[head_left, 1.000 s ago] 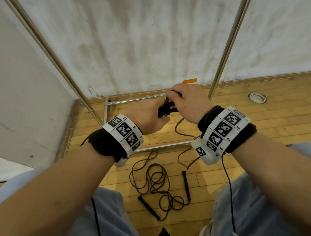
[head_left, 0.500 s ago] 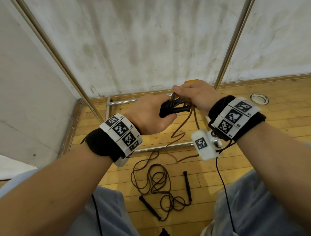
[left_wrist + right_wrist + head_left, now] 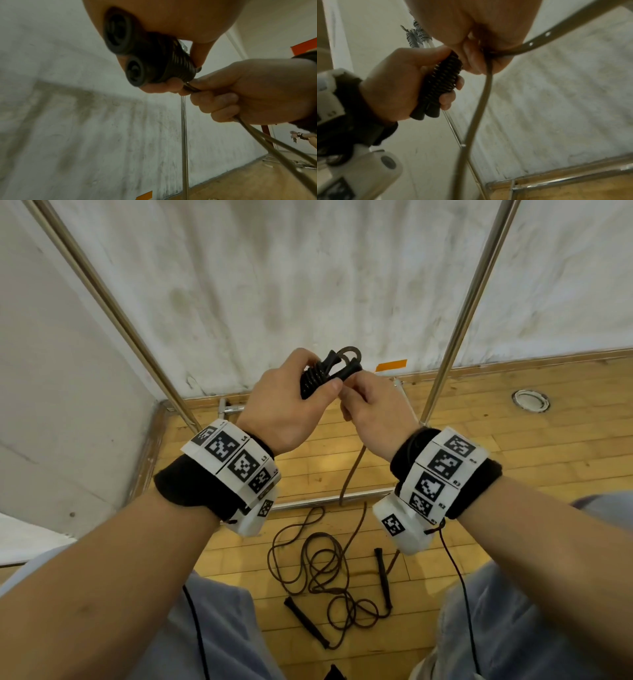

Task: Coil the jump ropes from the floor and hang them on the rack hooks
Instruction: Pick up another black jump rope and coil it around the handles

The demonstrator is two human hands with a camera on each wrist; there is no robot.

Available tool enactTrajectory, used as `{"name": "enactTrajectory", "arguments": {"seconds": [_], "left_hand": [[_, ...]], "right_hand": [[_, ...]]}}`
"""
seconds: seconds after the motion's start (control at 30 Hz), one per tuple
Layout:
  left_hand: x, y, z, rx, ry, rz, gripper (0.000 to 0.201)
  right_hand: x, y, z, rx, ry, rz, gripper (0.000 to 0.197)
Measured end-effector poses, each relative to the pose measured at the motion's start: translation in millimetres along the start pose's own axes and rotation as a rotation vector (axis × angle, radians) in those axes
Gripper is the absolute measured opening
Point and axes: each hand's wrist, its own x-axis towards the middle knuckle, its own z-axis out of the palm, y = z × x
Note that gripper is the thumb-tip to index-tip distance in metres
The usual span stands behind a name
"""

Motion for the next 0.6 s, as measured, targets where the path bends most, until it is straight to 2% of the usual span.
{"name": "enactTrajectory", "arguments": {"seconds": [0.07,0.17,0.23,0.3,0.37,0.43,0.5,0.6], "left_hand": [[0,-1,0,0.018,-0.002,0.014,0.031],[-2,3,5,0.043,-0.045,0.036,0.025],[-3,8,11,0.056,-0.088,0.037,0.020],[-3,11,16,0.036,-0.108,0.018,0.017],[-2,13,18,0.008,-0.100,-0.003,0.017],[1,12,13,-0.036,-0.066,-0.024,0.019],[4,10,8,-0.110,-0.030,-0.063,0.020],[6,7,5,-0.129,-0.001,-0.091,0.022]], "right_hand": [[-1,1,-1,-0.172,-0.040,-0.042,0.013],[3,7,-2,-0.595,-0.028,-0.110,0.020],[8,8,-1,-0.628,-0.013,-0.006,0.019],[9,9,4,-0.475,-0.070,0.112,0.014],[6,10,12,-0.023,-0.212,0.212,0.007],[-1,9,14,0.376,-0.286,0.304,0.004],[0,14,13,0.337,-0.271,0.281,0.012],[5,20,14,0.142,-0.138,0.224,0.016]]}}
